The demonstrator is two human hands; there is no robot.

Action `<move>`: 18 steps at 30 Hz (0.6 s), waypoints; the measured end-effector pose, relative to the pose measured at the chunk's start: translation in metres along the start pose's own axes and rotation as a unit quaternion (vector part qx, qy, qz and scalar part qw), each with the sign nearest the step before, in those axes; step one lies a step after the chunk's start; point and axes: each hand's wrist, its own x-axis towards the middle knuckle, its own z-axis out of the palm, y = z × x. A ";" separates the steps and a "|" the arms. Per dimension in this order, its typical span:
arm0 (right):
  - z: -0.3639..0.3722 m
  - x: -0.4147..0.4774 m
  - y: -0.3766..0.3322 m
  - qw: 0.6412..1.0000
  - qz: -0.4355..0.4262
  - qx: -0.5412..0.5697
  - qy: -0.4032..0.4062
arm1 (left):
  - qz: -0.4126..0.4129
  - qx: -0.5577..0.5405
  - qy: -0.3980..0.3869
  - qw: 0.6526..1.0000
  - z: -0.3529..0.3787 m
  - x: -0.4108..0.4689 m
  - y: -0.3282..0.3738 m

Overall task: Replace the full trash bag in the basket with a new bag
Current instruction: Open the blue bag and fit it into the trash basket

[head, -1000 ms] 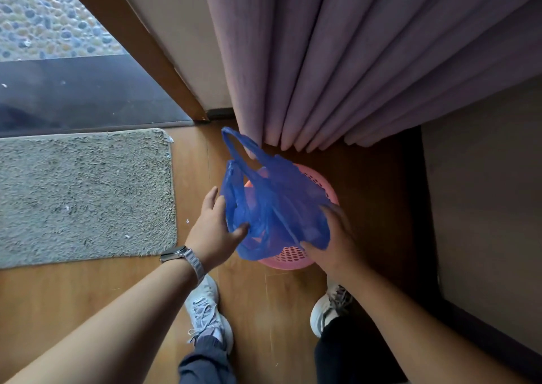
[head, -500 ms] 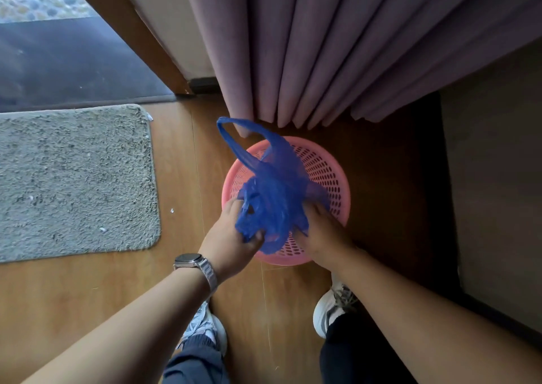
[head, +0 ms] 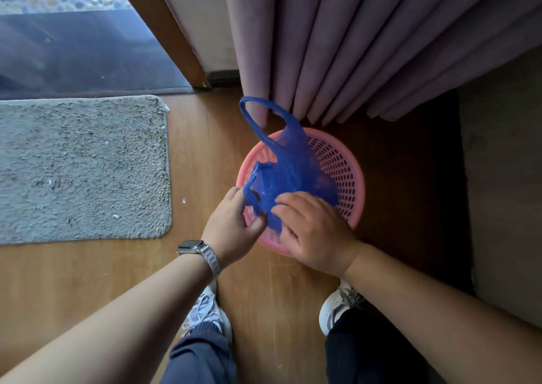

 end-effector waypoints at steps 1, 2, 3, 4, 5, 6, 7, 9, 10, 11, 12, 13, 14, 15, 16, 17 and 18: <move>0.001 0.006 -0.001 0.999 -0.017 -0.019 -0.028 | 0.005 0.002 0.004 1.000 0.000 0.000 -0.001; 0.003 0.013 0.000 0.997 -0.025 -0.043 -0.058 | 0.007 0.008 0.008 1.000 0.000 0.001 -0.004; 0.005 0.021 0.002 0.992 -0.020 -0.075 -0.097 | 0.007 0.015 0.011 1.000 0.000 0.001 -0.007; 0.007 0.029 0.006 0.983 -0.001 -0.117 -0.144 | 0.004 0.027 0.014 1.000 0.000 0.000 -0.009; 0.007 0.036 0.011 0.968 0.033 -0.162 -0.190 | 0.000 0.040 0.019 0.999 0.001 -0.001 -0.012; 0.007 0.039 0.015 0.951 0.073 -0.201 -0.223 | -0.010 0.049 0.026 0.998 0.000 -0.003 -0.014; 0.008 0.037 0.019 0.939 0.098 -0.237 -0.229 | -0.022 0.054 0.032 0.998 -0.001 -0.005 -0.015; 0.005 0.025 0.023 0.927 0.109 -0.280 -0.223 | -0.044 0.062 0.036 0.996 -0.004 -0.012 -0.015; 0.003 0.016 0.024 0.924 0.102 -0.288 -0.231 | -0.044 0.067 0.033 0.996 -0.006 -0.015 -0.014; 0.001 0.006 0.026 0.923 0.096 -0.290 -0.235 | -0.041 0.071 0.029 0.996 -0.007 -0.018 -0.012; 0.000 -0.004 0.030 0.925 0.092 -0.289 -0.227 | -0.038 0.072 0.026 0.996 -0.009 -0.020 -0.010; -0.002 -0.012 0.036 0.932 0.092 -0.283 -0.206 | -0.037 0.069 0.028 0.997 -0.009 -0.021 -0.009; -0.004 -0.019 0.042 0.939 0.093 -0.274 -0.183 | -0.038 0.066 0.033 0.997 -0.010 -0.021 -0.009; -0.005 -0.025 0.048 0.944 0.093 -0.268 -0.167 | -0.039 0.063 0.040 0.996 -0.010 -0.020 -0.009; -0.004 -0.029 0.053 0.946 0.082 -0.268 -0.161 | -0.040 0.064 0.047 0.996 -0.010 -0.018 -0.011; -0.002 -0.030 0.055 0.947 0.066 -0.270 -0.159 | -0.034 0.065 0.053 0.996 -0.009 -0.015 -0.013; -0.001 -0.027 0.056 0.948 0.055 -0.270 -0.159 | -0.022 0.065 0.058 0.996 -0.010 -0.012 -0.015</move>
